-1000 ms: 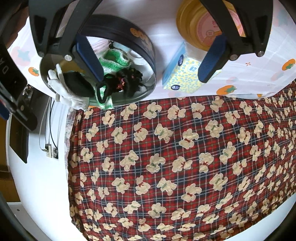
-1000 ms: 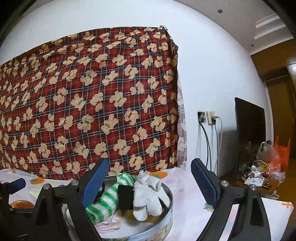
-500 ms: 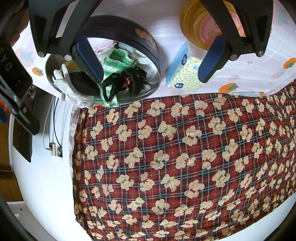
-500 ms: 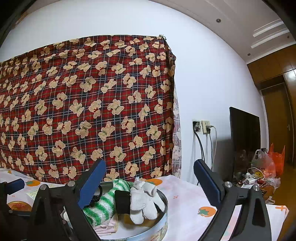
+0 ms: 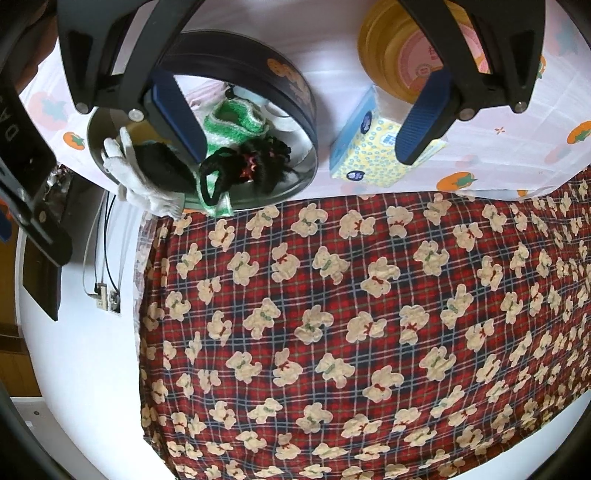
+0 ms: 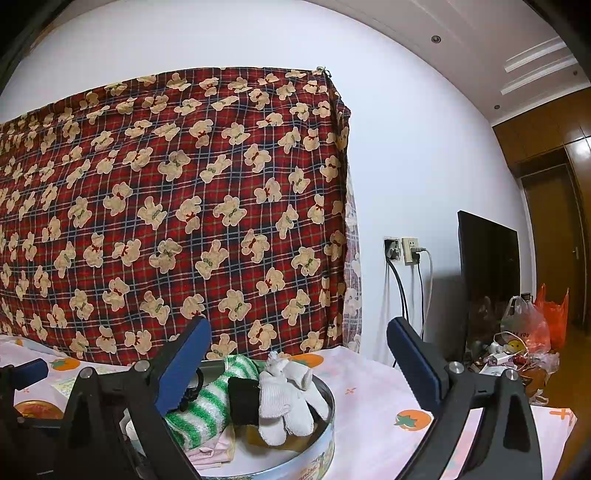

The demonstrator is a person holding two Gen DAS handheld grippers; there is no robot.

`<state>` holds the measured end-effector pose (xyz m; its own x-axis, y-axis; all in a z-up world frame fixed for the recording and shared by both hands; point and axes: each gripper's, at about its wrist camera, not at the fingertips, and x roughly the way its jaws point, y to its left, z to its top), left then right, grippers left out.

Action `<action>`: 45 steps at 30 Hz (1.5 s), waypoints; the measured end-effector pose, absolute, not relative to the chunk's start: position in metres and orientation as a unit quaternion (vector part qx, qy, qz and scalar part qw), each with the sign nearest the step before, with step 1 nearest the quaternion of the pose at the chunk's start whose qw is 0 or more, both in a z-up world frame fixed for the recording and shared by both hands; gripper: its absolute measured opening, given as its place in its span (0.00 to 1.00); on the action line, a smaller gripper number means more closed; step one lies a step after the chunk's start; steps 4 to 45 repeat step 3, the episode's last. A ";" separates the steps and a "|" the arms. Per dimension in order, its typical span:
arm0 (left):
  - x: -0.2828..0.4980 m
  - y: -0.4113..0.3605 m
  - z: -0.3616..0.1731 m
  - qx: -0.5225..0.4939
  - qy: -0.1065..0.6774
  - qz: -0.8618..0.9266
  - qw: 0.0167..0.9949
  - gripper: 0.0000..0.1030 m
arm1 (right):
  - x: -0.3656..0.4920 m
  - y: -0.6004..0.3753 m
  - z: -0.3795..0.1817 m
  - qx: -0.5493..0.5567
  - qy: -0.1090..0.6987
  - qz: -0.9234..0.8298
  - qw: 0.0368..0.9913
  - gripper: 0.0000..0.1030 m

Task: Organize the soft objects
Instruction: 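Lift both open grippers up from the tin and hold still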

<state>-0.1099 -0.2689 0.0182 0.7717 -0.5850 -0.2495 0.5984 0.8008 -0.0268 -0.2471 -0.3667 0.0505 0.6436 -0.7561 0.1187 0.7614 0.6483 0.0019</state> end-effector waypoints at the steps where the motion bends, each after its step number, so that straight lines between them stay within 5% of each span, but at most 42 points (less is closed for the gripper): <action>1: -0.110 -0.269 0.018 0.027 0.124 -0.315 0.941 1.00 | -0.247 -0.367 0.051 -0.024 -0.054 -0.419 0.906 0.95; 45: -0.111 -0.269 0.018 0.029 0.121 -0.314 0.941 1.00 | -0.247 -0.367 0.051 -0.024 -0.054 -0.419 0.906 0.95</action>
